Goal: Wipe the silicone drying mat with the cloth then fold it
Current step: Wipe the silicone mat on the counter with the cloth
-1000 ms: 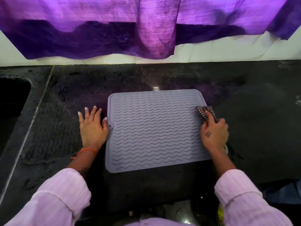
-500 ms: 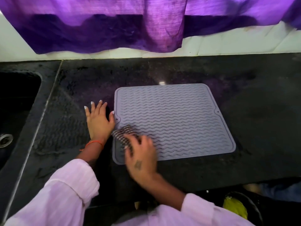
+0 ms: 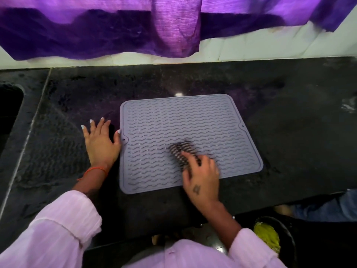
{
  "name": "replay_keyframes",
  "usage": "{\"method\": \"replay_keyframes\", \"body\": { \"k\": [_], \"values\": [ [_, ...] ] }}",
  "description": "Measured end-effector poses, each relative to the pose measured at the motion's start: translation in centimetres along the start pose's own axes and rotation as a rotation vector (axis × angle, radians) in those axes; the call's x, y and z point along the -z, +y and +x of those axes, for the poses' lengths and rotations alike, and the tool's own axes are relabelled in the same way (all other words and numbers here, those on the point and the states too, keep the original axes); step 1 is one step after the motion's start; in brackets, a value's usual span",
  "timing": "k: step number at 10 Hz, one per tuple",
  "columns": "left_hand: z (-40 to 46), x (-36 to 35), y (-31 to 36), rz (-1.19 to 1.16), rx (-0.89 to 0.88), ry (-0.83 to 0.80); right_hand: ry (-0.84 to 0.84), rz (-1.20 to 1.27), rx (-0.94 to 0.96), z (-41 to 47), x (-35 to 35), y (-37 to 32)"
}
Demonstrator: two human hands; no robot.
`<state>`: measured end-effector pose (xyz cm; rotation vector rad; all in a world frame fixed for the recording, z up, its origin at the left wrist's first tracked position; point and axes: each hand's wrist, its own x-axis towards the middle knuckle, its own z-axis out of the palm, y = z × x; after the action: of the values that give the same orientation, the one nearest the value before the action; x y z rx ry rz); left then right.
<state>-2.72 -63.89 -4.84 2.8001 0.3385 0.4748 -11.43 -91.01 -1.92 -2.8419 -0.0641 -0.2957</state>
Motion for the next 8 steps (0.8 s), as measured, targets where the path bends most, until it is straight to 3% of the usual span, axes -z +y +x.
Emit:
{"method": "replay_keyframes", "body": {
  "k": [3,5,6,7,8],
  "values": [
    [0.0,0.1,0.1,-0.004,-0.002,-0.005,0.201,-0.092,-0.325,2.7,2.8,11.1],
    [0.0,0.0,0.2,-0.005,-0.002,-0.006,0.136,-0.024,-0.5,4.2,4.2,13.3],
    [-0.1,0.0,0.1,-0.003,0.006,-0.015,0.107,0.152,-0.59,5.2,5.3,12.4],
    [-0.1,0.1,0.2,-0.01,0.014,-0.016,0.19,0.695,-0.719,6.4,5.4,10.4],
    [0.0,0.1,0.3,-0.018,0.023,-0.017,-0.054,1.377,-0.792,7.1,4.9,7.0]
  ]
}}
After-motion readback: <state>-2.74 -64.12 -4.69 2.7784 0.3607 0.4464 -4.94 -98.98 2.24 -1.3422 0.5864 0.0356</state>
